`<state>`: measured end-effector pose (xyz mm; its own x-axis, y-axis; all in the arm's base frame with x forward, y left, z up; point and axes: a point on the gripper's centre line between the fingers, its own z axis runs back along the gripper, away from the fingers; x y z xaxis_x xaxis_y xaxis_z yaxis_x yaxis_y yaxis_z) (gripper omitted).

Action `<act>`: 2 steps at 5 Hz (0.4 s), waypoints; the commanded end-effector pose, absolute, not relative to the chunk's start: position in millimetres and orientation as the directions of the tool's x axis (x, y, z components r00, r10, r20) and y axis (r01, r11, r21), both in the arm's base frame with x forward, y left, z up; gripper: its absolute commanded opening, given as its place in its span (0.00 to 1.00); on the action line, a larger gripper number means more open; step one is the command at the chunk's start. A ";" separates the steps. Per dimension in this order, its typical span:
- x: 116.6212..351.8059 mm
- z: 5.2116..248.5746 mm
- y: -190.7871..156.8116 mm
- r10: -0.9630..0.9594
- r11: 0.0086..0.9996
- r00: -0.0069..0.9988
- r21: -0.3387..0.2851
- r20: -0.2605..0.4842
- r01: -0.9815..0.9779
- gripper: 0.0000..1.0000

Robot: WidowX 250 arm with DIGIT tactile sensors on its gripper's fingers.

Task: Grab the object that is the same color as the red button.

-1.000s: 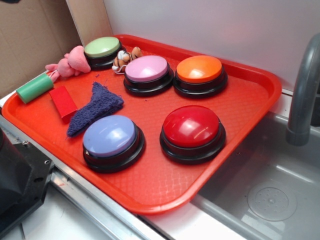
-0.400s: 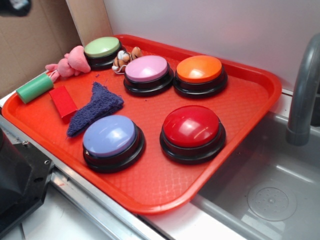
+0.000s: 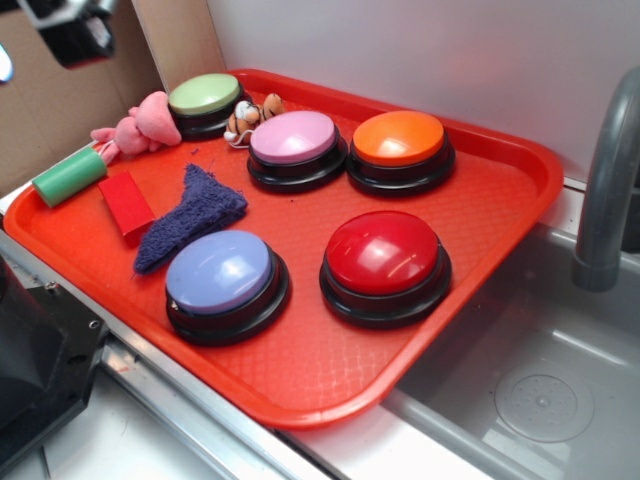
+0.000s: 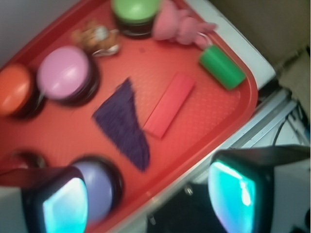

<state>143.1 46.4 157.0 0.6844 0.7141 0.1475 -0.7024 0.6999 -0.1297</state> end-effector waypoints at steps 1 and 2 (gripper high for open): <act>159.0 106.6 81.7 0.859 0.499 0.475 -0.102 0.190 -0.861 1.00; 162.6 86.6 88.8 0.890 0.443 0.422 -0.107 0.173 -0.890 1.00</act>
<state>164.9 82.6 77.5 0.4376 0.8884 0.1390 -0.8881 0.4512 -0.0875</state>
